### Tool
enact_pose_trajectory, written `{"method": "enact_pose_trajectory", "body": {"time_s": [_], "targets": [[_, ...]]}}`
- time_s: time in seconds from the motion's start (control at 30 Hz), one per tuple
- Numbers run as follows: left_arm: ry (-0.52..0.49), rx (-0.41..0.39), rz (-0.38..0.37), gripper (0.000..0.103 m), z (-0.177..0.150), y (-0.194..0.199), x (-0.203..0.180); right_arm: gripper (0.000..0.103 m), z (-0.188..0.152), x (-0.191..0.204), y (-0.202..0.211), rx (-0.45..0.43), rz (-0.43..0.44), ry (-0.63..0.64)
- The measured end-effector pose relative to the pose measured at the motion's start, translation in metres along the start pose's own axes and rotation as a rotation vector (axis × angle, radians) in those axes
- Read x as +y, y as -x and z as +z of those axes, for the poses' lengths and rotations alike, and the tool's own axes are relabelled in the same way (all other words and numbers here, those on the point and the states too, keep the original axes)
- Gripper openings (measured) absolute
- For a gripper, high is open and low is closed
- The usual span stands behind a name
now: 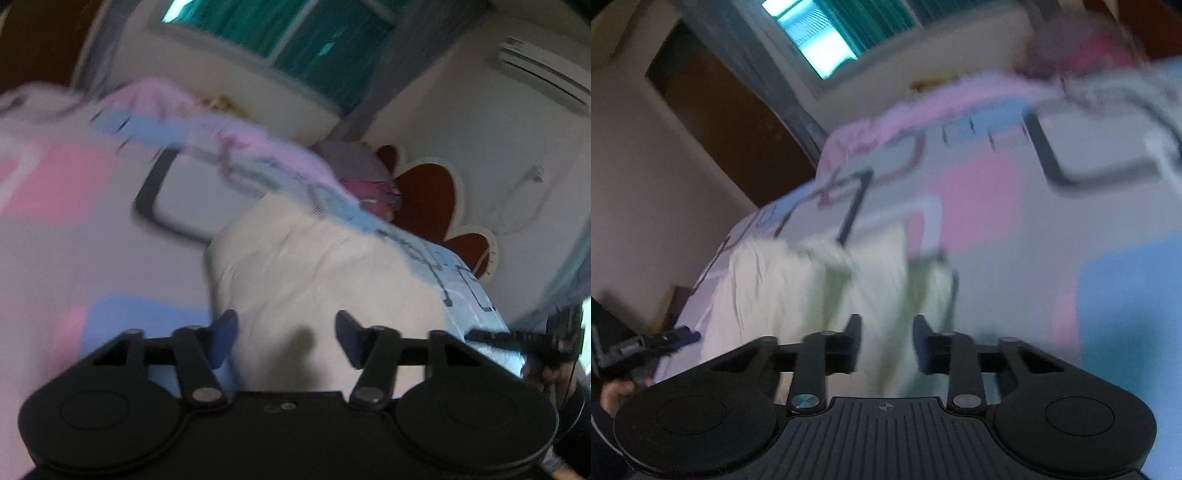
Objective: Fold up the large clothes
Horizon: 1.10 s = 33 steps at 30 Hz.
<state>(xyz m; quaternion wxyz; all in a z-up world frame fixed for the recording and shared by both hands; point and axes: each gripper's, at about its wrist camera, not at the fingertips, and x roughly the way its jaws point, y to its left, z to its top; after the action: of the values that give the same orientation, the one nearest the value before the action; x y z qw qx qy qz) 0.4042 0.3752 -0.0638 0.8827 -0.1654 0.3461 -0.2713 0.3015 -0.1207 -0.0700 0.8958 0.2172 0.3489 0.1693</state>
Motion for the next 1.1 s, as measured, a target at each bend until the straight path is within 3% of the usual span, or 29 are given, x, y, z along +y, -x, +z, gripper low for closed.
{"method": "enact_pose_trajectory", "body": {"time_s": [0.1, 0.27, 0.47, 0.73, 0.9, 1.1], "targets": [[-0.098, 0.001, -0.018, 0.037, 0.019, -0.020, -0.032, 0.022, 0.019, 0.051, -0.023, 0.013, -0.034, 0.149], [-0.214, 0.046, -0.004, 0.033, 0.023, -0.062, -0.079, 0.022, 0.010, 0.106, -0.072, 0.074, -0.087, 0.345], [-0.218, 0.171, -0.018, 0.032, 0.015, -0.116, -0.082, 0.022, -0.019, 0.083, -0.116, 0.149, -0.171, 0.309], [-0.232, 0.249, -0.002, 0.032, -0.005, -0.141, -0.068, 0.021, -0.034, 0.040, -0.132, 0.174, -0.156, 0.168], [-0.275, 0.256, 0.031, 0.032, -0.003, -0.137, -0.076, 0.022, -0.025, 0.044, -0.126, 0.173, -0.174, 0.174], [-0.373, 0.170, 0.039, 0.036, -0.007, -0.089, -0.107, 0.022, -0.019, 0.067, -0.070, 0.080, -0.116, 0.201]]}}
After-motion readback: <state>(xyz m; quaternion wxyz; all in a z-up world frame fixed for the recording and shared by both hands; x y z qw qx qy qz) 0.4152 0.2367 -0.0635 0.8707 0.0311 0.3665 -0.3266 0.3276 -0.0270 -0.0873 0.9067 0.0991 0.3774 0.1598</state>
